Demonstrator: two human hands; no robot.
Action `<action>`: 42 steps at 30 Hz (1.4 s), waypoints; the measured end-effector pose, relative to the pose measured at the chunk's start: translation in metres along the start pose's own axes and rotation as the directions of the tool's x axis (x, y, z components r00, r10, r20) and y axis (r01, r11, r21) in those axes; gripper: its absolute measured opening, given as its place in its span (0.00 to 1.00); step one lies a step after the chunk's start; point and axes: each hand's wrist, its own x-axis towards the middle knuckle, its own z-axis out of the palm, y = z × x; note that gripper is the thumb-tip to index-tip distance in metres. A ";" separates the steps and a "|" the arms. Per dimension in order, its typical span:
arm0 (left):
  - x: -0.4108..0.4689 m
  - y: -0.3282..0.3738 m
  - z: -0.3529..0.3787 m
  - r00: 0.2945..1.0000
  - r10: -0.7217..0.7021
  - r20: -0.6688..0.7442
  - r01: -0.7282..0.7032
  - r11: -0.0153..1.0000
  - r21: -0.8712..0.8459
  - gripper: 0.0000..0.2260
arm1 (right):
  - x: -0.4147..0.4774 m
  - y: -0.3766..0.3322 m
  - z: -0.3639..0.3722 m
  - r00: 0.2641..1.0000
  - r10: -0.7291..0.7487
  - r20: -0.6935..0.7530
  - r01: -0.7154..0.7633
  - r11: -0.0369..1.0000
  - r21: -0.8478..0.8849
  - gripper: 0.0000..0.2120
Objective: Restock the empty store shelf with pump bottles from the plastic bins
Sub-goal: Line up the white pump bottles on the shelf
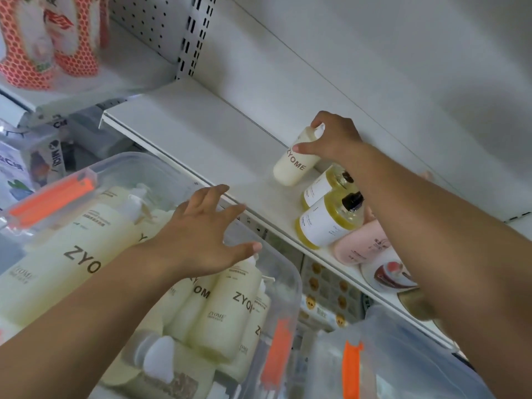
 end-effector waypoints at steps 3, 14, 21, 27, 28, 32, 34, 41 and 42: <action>0.005 -0.001 0.005 0.999 -0.007 0.031 0.007 1.000 0.005 0.39 | 0.015 0.007 0.004 1.000 -0.002 -0.027 0.002 1.000 -0.005 0.33; 0.007 -0.005 0.014 0.998 -0.017 0.062 0.016 1.000 0.022 0.41 | 0.051 0.027 0.008 1.000 -0.008 -0.002 0.008 1.000 -0.022 0.35; 0.007 -0.002 0.014 0.999 -0.022 0.029 0.021 0.999 0.023 0.38 | 0.060 0.035 0.009 0.999 -0.040 0.001 0.040 0.999 -0.006 0.35; 0.007 -0.004 0.013 1.000 -0.022 0.021 0.021 0.999 0.028 0.36 | 0.064 0.039 0.008 0.995 -0.102 -0.006 0.102 0.994 0.023 0.30; 0.008 -0.004 0.013 1.000 -0.020 0.020 0.020 0.999 0.033 0.36 | 0.064 0.039 0.007 0.994 -0.105 0.000 0.105 0.994 0.012 0.30; 0.010 -0.007 0.015 1.000 -0.014 0.008 0.013 0.999 0.042 0.36 | 0.062 0.032 0.004 0.996 -0.084 0.013 0.084 0.991 -0.103 0.36; 0.012 -0.008 0.016 1.000 -0.011 -0.004 0.011 0.999 0.033 0.36 | 0.058 0.027 0.002 0.996 -0.089 -0.016 0.083 0.972 -0.218 0.40; 0.009 -0.003 0.008 0.994 0.004 -0.107 -0.020 0.989 -0.146 0.29 | -0.008 -0.012 -0.002 0.964 -0.204 -0.172 0.158 0.956 -0.248 0.34; 0.008 -0.002 0.005 0.990 0.005 -0.138 -0.026 0.988 -0.150 0.28 | -0.026 -0.017 0.002 0.958 -0.225 -0.178 0.197 0.967 -0.164 0.30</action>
